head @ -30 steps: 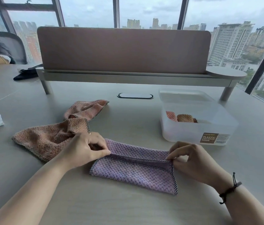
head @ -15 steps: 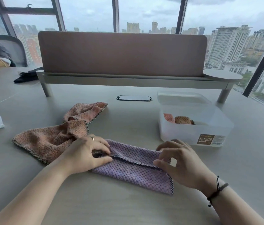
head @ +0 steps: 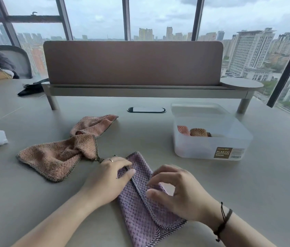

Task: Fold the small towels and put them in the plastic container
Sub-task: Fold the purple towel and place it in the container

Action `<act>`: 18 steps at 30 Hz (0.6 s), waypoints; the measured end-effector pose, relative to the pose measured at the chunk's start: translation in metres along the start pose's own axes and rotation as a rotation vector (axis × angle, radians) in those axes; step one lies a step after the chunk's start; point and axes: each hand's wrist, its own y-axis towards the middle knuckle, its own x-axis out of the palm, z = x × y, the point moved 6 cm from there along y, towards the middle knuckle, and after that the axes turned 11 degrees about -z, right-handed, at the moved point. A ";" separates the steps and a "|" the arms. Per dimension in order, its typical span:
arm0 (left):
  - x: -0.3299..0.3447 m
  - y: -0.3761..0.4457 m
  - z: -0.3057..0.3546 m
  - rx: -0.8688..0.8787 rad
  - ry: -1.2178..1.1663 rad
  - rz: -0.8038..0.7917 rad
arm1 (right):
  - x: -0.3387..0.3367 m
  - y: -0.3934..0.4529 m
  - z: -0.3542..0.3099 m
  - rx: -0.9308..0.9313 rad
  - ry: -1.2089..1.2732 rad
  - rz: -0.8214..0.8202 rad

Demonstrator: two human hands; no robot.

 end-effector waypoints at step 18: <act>0.036 0.028 -0.010 0.090 0.371 -0.560 | 0.043 -0.002 0.010 0.331 -0.331 -0.331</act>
